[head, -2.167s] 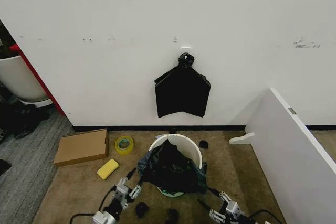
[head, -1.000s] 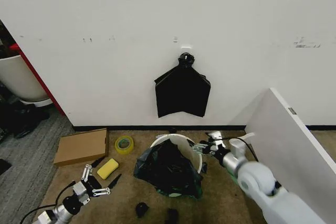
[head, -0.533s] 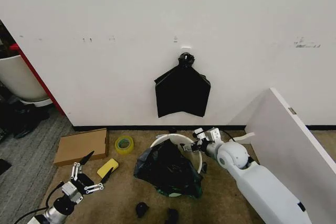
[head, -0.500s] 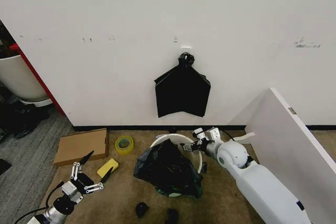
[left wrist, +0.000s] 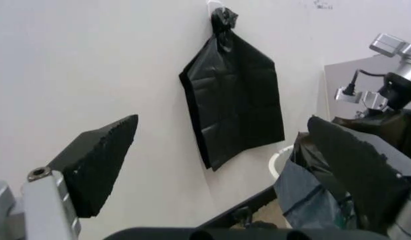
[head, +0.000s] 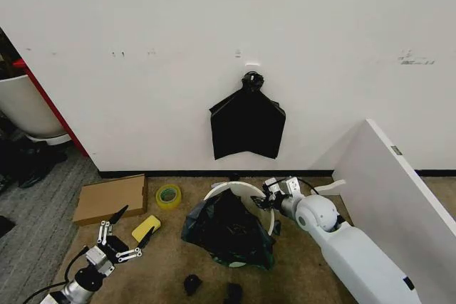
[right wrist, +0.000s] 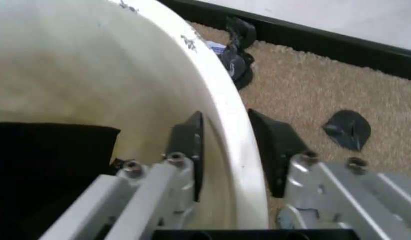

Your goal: Place the garbage bag over the trash bin.

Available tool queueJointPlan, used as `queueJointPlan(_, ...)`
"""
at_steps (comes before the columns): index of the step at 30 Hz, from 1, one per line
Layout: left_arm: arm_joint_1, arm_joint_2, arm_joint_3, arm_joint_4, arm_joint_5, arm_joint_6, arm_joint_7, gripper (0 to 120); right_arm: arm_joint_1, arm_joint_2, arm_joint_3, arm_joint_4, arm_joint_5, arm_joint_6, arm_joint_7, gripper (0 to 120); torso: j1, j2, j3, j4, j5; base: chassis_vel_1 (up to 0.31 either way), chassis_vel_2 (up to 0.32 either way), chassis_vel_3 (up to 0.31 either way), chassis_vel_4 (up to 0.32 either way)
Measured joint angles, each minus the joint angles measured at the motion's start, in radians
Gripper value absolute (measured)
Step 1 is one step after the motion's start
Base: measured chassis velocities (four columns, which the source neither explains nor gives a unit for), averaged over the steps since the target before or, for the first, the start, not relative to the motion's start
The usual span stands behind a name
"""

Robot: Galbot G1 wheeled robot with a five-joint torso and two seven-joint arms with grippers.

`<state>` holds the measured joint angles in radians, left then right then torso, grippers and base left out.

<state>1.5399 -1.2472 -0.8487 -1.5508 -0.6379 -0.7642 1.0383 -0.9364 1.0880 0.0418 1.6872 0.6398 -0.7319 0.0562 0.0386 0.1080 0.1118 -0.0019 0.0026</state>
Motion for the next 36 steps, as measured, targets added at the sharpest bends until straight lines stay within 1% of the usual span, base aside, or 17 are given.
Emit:
queueJointPlan(4,-0.001,0.002,0.01,-0.003,-0.012,0.0,-0.008,100,-0.028,-0.003,-0.01,0.04,0.113,0.003,0.189,6,0.0,0.0,0.0,0.0002,0.0002,0.0,0.0,0.0,0.0)
queueJointPlan(6,-0.001,0.004,0.017,-0.006,-0.016,0.002,-0.013,100,-0.048,-0.012,-0.012,0.059,0.148,0.024,0.265,3,0.0,0.0,0.0,0.0002,0.0003,0.0,0.0,0.0,0.0)
queueJointPlan(8,-0.004,0.004,0.028,-0.011,-0.02,0.004,-0.02,100,-0.073,-0.02,-0.016,0.086,0.207,0.055,0.358,3,0.0,0.0,0.0,-0.0002,0.0,0.0,0.0,0.0,0.0)
queueJointPlan(9,-0.004,0.004,0.028,-0.011,-0.02,0.004,-0.02,100,-0.073,-0.02,-0.016,0.086,0.207,0.055,0.358,3,0.0,0.0,0.0,-0.0002,0.0,0.0,0.0,0.0,0.0)
queueJointPlan(13,-0.011,0.004,0.055,-0.028,-0.02,0.012,-0.064,100,-0.132,-0.028,-0.017,0.175,0.324,0.146,0.543,3,0.0,0.0,0.0,0.0,-0.0003,0.0,0.0,0.0,0.0)
queueJointPlan(14,-0.013,0.004,0.06,-0.032,-0.02,0.013,-0.074,100,-0.142,-0.029,-0.017,0.193,0.338,0.156,0.57,3,0.0,0.0,0.0,-0.0001,-0.0001,0.0,0.0,0.0,0.0)
queueJointPlan(16,-0.016,0.004,0.082,-0.05,-0.017,0.018,-0.127,100,-0.188,-0.03,-0.021,0.262,0.389,0.209,0.696,2,0.0,0.0,0.0,0.0001,-0.0001,0.0,0.0,0.0,0.0)
queueJointPlan(17,-0.016,0.004,0.082,-0.05,-0.017,0.018,-0.127,100,-0.188,-0.03,-0.021,0.262,0.389,0.209,0.696,2,0.0,0.0,0.0,0.0001,-0.0001,0.0,0.0,0.0,0.0)
queueJointPlan(20,-0.017,0.003,0.127,-0.082,-0.001,0.023,-0.225,100,-0.259,-0.028,-0.024,0.33,0.413,0.293,0.812,2,0.0,0.0,0.0,-0.0001,-0.0001,0.0,0.0,0.0,0.0)
queueJointPlan(22,-0.017,-0.001,0.169,-0.105,0.009,0.028,-0.291,100,-0.32,-0.013,-0.021,0.372,0.428,0.357,0.885,2,0.0,0.0,0.0,-0.0001,-0.0001,0.0,0.0,0.0,0.0)
queueJointPlan(23,-0.017,-0.004,0.189,-0.115,0.013,0.032,-0.315,100,-0.35,-0.002,-0.017,0.385,0.43,0.388,0.906,2,0.0,0.0,0.0,-0.0002,0.0,0.0,0.0,0.0,0.0)
queueJointPlan(24,-0.017,-0.004,0.189,-0.115,0.013,0.032,-0.315,100,-0.35,-0.002,-0.017,0.385,0.43,0.388,0.906,2,0.0,0.0,0.0,-0.0002,0.0,0.0,0.0,0.0,0.0)
queueJointPlan(27,-0.011,-0.016,0.274,-0.152,0.029,0.06,-0.378,100,-0.45,0.049,0.017,0.404,0.416,0.512,0.928,2,0.0,0.0,0.0,-0.0003,0.0,0.0,0.0,0.0,0.0)
queueJointPlan(29,-0.006,-0.017,0.299,-0.166,0.049,0.071,-0.408,100,-0.477,0.071,0.031,0.396,0.402,0.564,0.93,2,0.0,0.0,0.0,-0.0002,-0.0001,0.0,0.0,0.0,0.0)
queueJointPlan(30,-0.005,-0.018,0.308,-0.173,0.063,0.076,-0.424,100,-0.488,0.08,0.036,0.389,0.393,0.589,0.93,2,0.0,0.0,0.0,-0.0002,0.0002,0.0,0.0,0.0,0.0)
queueJointPlan(32,-0.004,-0.018,0.309,-0.174,0.066,0.077,-0.426,100,-0.49,0.082,0.037,0.387,0.391,0.594,0.93,2,0.0,0.0,0.0,-0.0002,0.0002,0.0,0.0,0.0,0.0)
queueJointPlan(36,-0.002,-0.029,0.32,-0.182,0.12,0.082,-0.448,100,-0.521,0.101,0.052,0.371,0.369,0.658,0.898,2,0.0,0.0,0.0,0.0,0.0,0.0,0.0,0.0,0.0)
